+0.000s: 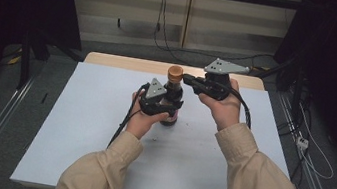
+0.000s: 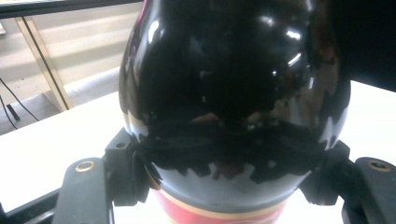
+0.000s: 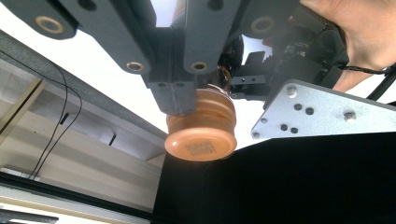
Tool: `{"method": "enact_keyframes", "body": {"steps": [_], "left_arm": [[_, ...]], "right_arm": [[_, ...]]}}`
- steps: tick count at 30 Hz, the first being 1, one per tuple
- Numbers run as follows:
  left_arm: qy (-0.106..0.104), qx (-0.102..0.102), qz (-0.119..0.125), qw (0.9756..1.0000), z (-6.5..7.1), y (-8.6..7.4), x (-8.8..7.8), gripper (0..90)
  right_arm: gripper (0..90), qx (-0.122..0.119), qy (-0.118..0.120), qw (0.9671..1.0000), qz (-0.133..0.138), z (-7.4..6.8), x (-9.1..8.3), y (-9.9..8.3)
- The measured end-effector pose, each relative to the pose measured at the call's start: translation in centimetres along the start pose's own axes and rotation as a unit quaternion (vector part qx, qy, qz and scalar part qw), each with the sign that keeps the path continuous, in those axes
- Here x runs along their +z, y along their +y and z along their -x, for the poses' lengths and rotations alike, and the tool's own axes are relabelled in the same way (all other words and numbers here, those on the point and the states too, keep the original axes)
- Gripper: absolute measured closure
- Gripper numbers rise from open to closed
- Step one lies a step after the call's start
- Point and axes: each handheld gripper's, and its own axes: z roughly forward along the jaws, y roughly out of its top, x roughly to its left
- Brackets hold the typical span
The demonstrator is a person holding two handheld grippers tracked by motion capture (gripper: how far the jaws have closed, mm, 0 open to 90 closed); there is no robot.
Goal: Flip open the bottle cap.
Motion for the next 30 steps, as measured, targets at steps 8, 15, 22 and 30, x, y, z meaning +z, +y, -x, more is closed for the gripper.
{"method": "enact_keyframes", "body": {"steps": [8, 15, 22, 30], "left_arm": [[-0.001, -0.002, -0.001, 1.0, -0.02, -0.03, -0.07, 30.3], [0.003, -0.004, -0.001, 1.0, 0.02, -0.02, -0.01, 30.2], [0.003, -0.003, -0.001, 1.0, 0.04, -0.03, -0.03, 30.2], [0.006, -0.004, 0.003, 1.0, 0.0, -0.17, -0.16, 30.3]], "right_arm": [[90.0, 0.004, 0.006, 1.0, 0.005, -0.02, -0.02, 0.4], [90.0, -0.003, -0.005, 1.0, -0.007, -0.2, -0.1, 0.85], [90.0, -0.016, -0.01, 0.9996, -0.023, -0.31, 0.06, 0.65], [90.0, -0.012, -0.005, 0.9997, -0.02, -0.32, 0.19, 0.72]]}}
